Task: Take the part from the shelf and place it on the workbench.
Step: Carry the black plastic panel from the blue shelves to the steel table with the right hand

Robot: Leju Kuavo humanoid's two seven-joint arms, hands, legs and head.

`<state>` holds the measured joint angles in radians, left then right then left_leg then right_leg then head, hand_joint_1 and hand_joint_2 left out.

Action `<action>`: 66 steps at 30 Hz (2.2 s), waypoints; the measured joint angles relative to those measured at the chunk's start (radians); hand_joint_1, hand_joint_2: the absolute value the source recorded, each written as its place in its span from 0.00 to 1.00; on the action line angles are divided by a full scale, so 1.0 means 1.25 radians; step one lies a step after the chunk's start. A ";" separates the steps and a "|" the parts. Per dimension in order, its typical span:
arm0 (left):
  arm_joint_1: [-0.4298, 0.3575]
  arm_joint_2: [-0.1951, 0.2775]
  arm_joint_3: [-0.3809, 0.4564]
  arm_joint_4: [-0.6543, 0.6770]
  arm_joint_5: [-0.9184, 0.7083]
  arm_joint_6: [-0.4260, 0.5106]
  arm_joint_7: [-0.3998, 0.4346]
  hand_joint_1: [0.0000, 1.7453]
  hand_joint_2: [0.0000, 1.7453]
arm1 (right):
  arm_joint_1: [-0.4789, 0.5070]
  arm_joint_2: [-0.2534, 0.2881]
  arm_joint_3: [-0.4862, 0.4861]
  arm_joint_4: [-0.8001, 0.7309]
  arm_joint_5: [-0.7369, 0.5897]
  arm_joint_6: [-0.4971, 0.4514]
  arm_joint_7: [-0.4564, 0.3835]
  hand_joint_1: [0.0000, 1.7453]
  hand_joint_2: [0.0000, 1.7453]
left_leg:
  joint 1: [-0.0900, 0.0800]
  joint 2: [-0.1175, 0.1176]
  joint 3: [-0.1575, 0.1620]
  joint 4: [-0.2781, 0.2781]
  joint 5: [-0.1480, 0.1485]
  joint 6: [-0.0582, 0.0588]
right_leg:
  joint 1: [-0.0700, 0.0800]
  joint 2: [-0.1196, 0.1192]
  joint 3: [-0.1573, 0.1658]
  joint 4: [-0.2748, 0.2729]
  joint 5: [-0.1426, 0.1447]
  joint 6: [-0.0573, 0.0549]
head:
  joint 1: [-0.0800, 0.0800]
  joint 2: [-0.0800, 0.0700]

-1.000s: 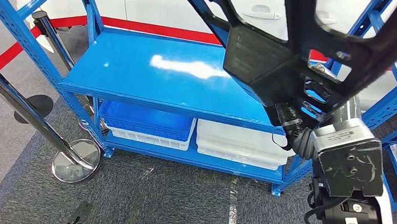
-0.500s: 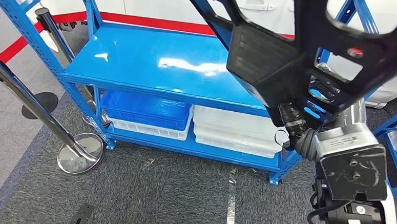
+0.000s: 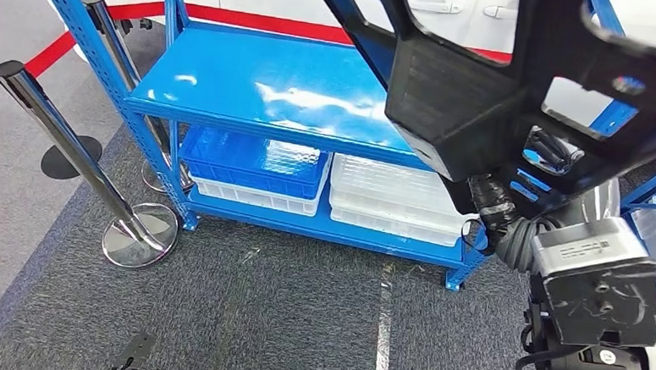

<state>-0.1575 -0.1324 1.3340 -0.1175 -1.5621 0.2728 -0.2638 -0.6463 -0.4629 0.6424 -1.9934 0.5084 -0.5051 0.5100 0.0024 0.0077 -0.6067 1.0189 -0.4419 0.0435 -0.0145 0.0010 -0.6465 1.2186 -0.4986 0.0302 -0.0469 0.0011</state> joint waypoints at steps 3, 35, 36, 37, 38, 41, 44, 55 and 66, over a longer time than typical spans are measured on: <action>0.000 0.000 0.000 0.000 -0.002 0.000 -0.001 0.00 1.00 | -0.006 -0.001 0.000 -0.001 0.000 0.000 0.000 1.00 1.00 | -0.002 -0.001 -0.020 0.014 0.010 -0.010 | 0.004 0.001 0.085 -0.129 0.000 -0.007 | 0.000 0.000; 0.001 -0.002 0.007 0.001 0.015 0.024 -0.070 0.00 1.00 | 0.007 -0.024 -0.004 -0.029 0.009 0.002 0.001 1.00 1.00 | 0.006 -0.064 0.013 0.014 -0.022 -0.017 | 0.002 0.050 0.040 -0.142 0.035 -0.011 | -0.001 0.000; 0.002 -0.002 0.007 0.001 0.015 0.027 -0.074 0.00 1.00 | 0.019 -0.034 -0.009 -0.039 0.013 0.002 0.003 1.00 1.00 | 0.008 -0.071 0.010 0.012 -0.020 -0.022 | 0.001 0.042 0.040 -0.145 0.036 -0.014 | -0.001 0.000; 0.004 -0.001 0.008 0.001 0.014 0.030 -0.078 0.00 1.00 | 0.032 -0.045 -0.017 -0.051 0.014 0.002 0.003 1.00 1.00 | 0.008 -0.068 0.007 0.015 -0.023 -0.027 | 0.000 0.034 0.042 -0.150 0.038 -0.017 | -0.001 0.000; 0.006 -0.001 0.009 0.001 0.012 0.032 -0.080 0.00 1.00 | 0.044 -0.055 -0.027 -0.062 0.013 0.002 0.004 1.00 1.00 | 0.007 -0.058 0.000 0.028 -0.033 -0.030 | -0.003 0.025 0.045 -0.155 0.040 -0.021 | -0.003 0.000; 0.006 0.002 0.012 0.001 0.009 0.035 -0.083 0.00 1.00 | 0.068 -0.080 -0.054 -0.091 0.012 0.003 0.004 1.00 1.00 | 0.008 -0.020 -0.056 0.149 -0.098 -0.039 | -0.004 -0.001 0.048 -0.162 0.044 -0.029 | -0.011 0.000; 0.006 0.004 0.014 0.001 0.007 0.038 -0.082 0.00 1.00 | 0.089 -0.094 -0.067 -0.111 0.021 0.008 0.004 1.00 1.00 | 0.012 -0.012 -0.088 0.214 -0.101 -0.047 | -0.006 -0.024 0.048 -0.160 0.042 -0.028 | -0.012 0.000; 0.008 0.004 0.036 0.002 0.025 0.059 -0.037 0.00 1.00 | 0.300 -0.191 -0.252 -0.223 0.002 -0.018 0.004 1.00 1.00 | 0.007 0.007 0.001 0.018 -0.015 -0.006 | -0.002 -0.031 0.021 -0.074 -0.027 0.009 | -0.016 0.000; 0.004 -0.003 0.051 0.002 0.016 0.065 -0.055 0.00 1.00 | 0.458 -0.228 -0.421 -0.228 -0.031 -0.028 0.004 1.00 1.00 | -0.003 -0.089 -0.013 0.021 -0.003 -0.009 | 0.009 0.047 0.058 -0.144 0.017 -0.017 | -0.012 0.000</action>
<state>-0.1524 -0.1358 1.3975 -0.1148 -1.5420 0.3534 -0.3320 -0.0735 -0.7474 0.1164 -2.2782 0.4700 -0.5396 0.5150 -0.0014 -0.1036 -0.6234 1.0457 -0.4453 0.0322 -0.0037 0.0602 -0.5735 1.0388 -0.4774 0.0089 -0.0620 0.0011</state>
